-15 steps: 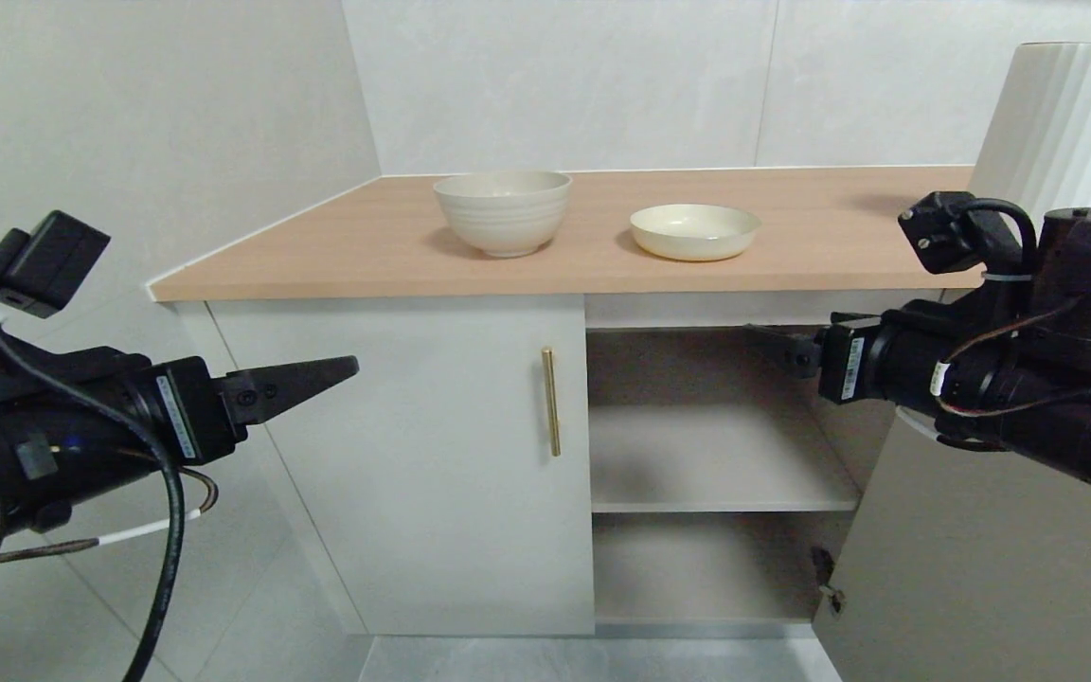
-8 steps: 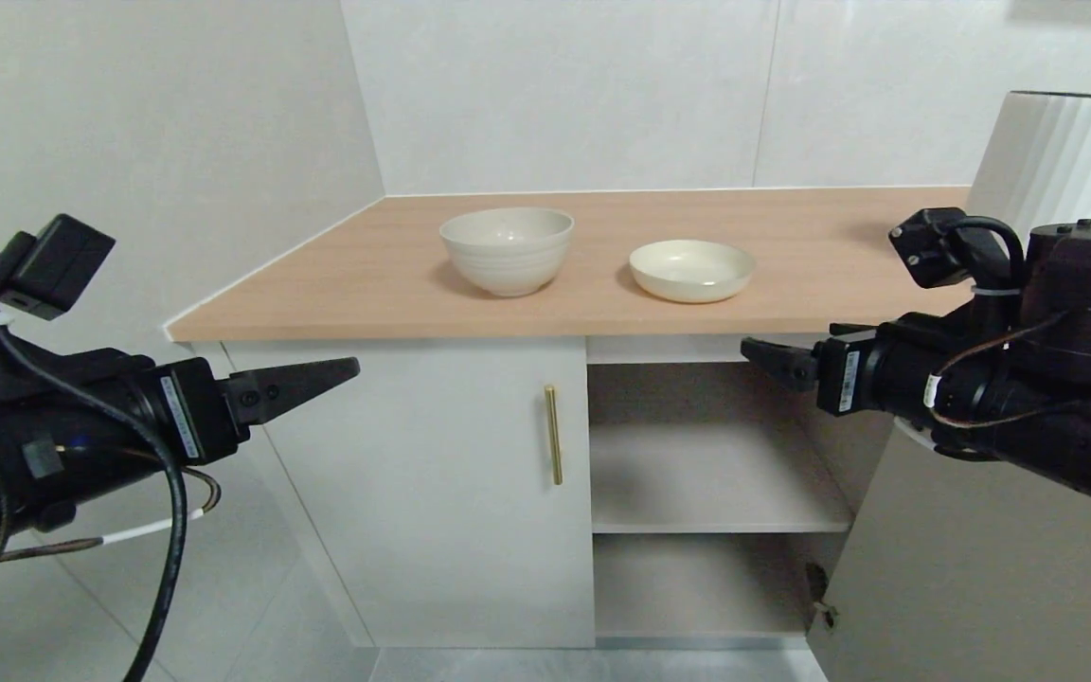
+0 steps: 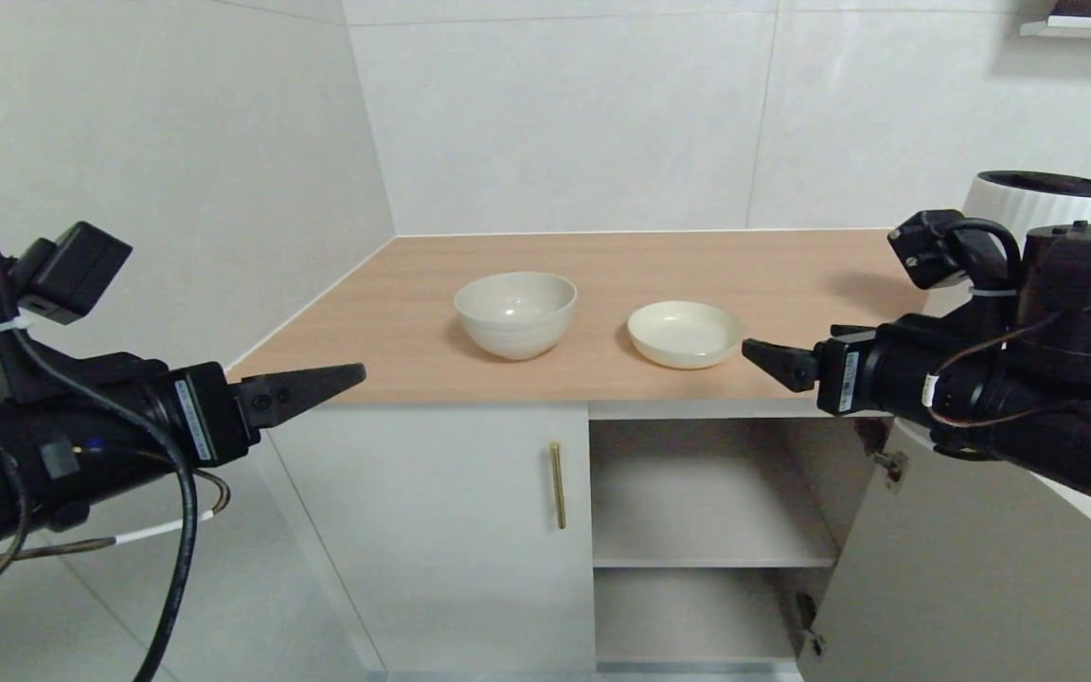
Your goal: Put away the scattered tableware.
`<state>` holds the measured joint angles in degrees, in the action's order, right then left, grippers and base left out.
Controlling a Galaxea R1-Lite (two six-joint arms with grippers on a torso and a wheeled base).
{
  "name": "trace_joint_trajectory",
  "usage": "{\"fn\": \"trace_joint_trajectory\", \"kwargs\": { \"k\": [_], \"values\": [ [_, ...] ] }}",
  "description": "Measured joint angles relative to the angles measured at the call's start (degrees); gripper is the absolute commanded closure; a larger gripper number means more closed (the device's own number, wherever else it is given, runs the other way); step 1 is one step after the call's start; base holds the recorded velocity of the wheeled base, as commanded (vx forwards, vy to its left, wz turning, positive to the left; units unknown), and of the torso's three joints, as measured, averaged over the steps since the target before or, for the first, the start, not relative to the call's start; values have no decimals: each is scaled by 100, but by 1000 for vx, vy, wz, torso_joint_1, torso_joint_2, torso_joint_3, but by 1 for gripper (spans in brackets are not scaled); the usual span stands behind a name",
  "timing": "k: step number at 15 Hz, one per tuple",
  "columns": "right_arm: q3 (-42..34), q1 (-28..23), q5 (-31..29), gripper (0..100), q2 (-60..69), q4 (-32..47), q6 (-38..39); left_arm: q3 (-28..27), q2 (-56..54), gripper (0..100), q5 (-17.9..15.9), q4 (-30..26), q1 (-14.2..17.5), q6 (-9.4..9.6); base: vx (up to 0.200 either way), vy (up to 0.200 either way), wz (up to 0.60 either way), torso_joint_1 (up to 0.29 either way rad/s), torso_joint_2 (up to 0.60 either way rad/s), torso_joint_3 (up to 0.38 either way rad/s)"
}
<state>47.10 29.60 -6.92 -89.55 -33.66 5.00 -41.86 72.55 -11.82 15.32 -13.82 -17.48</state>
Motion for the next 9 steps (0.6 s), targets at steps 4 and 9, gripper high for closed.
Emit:
{"fn": "trace_joint_trajectory", "kwargs": {
  "k": [4,9],
  "values": [
    [11,-160,6,0,-68,-63,-222,-24,83,0,6,-6,-4,7,0,0,0,110,-249,-144],
    [851,-535,20,0,-389,297,-255,-1114,584,0,310,-844,-12,2,0,0,0,0,0,0]
  ]
}}
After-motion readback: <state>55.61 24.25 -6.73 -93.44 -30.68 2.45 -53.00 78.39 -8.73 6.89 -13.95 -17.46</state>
